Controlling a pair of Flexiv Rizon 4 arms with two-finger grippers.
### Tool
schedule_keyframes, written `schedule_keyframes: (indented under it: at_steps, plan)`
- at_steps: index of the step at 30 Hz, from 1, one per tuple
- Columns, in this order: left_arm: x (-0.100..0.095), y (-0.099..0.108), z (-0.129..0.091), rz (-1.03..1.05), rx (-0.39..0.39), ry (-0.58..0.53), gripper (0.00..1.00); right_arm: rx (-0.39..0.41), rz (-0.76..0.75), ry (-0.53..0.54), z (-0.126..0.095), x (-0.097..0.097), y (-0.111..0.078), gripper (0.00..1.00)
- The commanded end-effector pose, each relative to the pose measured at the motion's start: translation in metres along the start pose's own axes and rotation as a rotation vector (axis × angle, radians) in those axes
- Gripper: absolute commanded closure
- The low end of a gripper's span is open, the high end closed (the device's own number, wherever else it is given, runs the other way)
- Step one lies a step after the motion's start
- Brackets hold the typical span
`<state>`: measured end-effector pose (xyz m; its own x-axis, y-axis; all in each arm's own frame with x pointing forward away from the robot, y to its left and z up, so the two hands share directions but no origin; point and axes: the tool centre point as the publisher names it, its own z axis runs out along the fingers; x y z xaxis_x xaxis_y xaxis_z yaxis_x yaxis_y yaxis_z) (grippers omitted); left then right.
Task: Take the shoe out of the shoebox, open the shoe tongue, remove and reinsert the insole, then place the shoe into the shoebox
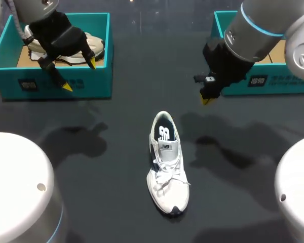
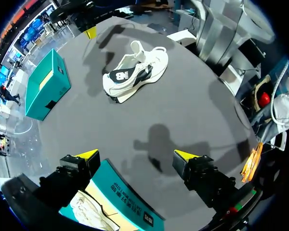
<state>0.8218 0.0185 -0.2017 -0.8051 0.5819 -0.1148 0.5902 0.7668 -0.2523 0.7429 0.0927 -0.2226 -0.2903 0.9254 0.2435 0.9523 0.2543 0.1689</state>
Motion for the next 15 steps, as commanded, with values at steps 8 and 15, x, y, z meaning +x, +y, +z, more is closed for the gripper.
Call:
schedule_keyframes:
  at_steps: [8,15]
  plan:
    - [0.002,0.007,-0.001,0.013,0.005,0.006,0.0,-0.038,-0.052,-0.089,0.023,0.035,0.002,1.0]
    - [0.007,0.016,-0.002,0.043,-0.004,0.028,0.0,-0.034,-0.033,-0.119,0.039,0.059,-0.004,1.0]
